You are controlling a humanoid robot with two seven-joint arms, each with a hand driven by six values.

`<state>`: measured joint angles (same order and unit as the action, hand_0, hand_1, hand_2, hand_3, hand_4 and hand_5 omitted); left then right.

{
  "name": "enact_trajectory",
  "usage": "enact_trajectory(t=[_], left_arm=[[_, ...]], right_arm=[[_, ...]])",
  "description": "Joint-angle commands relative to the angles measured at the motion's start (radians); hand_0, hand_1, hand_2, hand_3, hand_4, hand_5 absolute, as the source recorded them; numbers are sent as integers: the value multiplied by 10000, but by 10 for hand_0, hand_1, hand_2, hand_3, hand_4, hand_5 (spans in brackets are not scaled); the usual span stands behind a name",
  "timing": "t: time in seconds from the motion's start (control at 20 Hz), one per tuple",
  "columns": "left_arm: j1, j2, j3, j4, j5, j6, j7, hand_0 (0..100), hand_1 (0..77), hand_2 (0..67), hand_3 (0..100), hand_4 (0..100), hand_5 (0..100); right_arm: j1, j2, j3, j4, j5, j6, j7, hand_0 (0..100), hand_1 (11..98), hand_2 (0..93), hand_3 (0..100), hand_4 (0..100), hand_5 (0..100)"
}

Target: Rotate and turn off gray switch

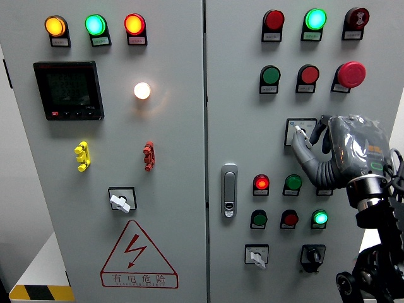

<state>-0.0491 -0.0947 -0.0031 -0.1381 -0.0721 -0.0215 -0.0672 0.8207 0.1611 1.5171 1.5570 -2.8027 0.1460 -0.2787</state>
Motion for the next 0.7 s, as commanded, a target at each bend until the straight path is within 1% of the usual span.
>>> enact_trajectory(t=[0.0,0.05,0.65], left_arm=[[0,-4,0,0,-15,0,-3,0,0,132,183,95,118],[0,-4,0,0,-15,0,-3,0,0,132,183,95,118],[0,-4,0,0,0,0,-3,0,0,132,183,96,118]], right_arm=[[-16,-15,-15,0,1,-2,-35,604,298,684,858,1000,943],[-16,0,-30,0,1,-2,-35,611,302,685,857,1000,943],[-31,0,-61,31,1,-2,-51,662,291,692,857,1000,946]])
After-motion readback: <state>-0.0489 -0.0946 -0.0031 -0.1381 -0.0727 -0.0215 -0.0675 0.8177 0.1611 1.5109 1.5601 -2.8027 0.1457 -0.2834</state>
